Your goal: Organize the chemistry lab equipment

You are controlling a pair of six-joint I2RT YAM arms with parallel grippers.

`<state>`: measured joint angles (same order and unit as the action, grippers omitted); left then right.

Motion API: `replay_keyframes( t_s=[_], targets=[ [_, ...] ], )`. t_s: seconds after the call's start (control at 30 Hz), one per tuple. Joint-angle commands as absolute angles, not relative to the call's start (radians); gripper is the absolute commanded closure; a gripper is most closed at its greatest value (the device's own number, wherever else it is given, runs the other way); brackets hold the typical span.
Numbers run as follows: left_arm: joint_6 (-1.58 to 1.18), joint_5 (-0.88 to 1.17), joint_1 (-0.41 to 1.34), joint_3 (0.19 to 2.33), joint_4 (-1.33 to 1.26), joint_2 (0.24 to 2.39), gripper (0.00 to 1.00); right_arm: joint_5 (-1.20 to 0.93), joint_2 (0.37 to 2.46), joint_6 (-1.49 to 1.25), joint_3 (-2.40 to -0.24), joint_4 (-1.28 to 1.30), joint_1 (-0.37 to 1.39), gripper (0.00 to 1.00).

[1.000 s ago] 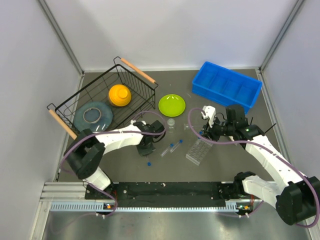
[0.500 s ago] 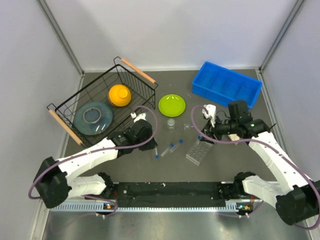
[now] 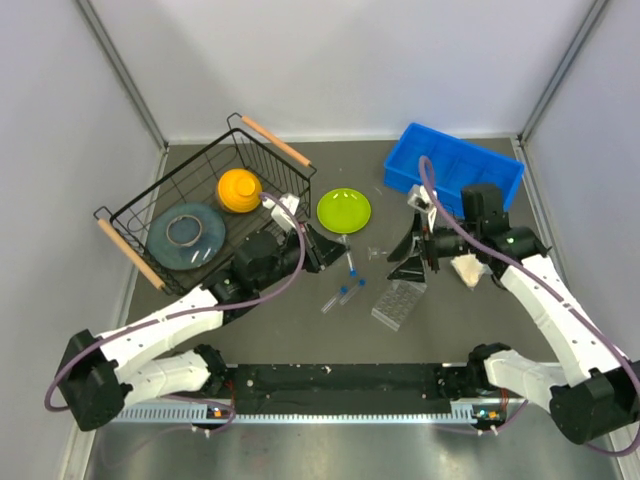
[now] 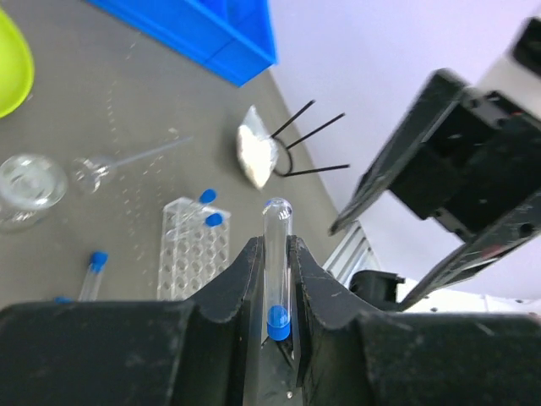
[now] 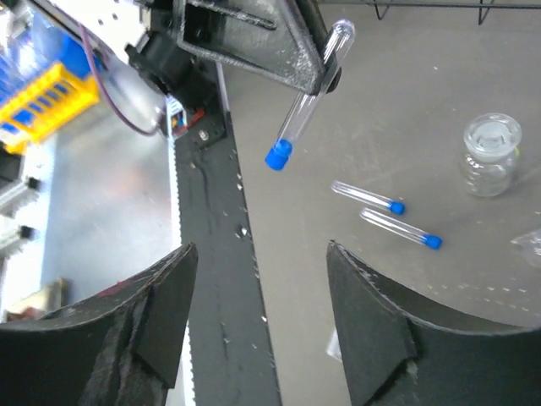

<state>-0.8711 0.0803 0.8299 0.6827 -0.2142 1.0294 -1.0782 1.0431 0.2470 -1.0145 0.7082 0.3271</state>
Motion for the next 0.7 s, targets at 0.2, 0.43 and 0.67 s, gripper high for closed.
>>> replay_keyframes(
  t_s=[0.2,0.43,0.67],
  targets=[
    [-0.920,0.084,0.885,0.793,-0.511,1.152,1.00,-1.210,1.098,-0.293,-0.930,0.290,0.337,0.26],
    [-0.930,0.054,0.914,0.818,-0.525,1.196,1.00,-1.190,1.114,-0.390,-0.896,0.203,0.341,0.28],
    [-0.930,0.046,0.927,0.819,-0.531,1.209,1.00,-1.180,1.147,-0.457,-0.888,0.135,0.348,0.48]
  ],
)
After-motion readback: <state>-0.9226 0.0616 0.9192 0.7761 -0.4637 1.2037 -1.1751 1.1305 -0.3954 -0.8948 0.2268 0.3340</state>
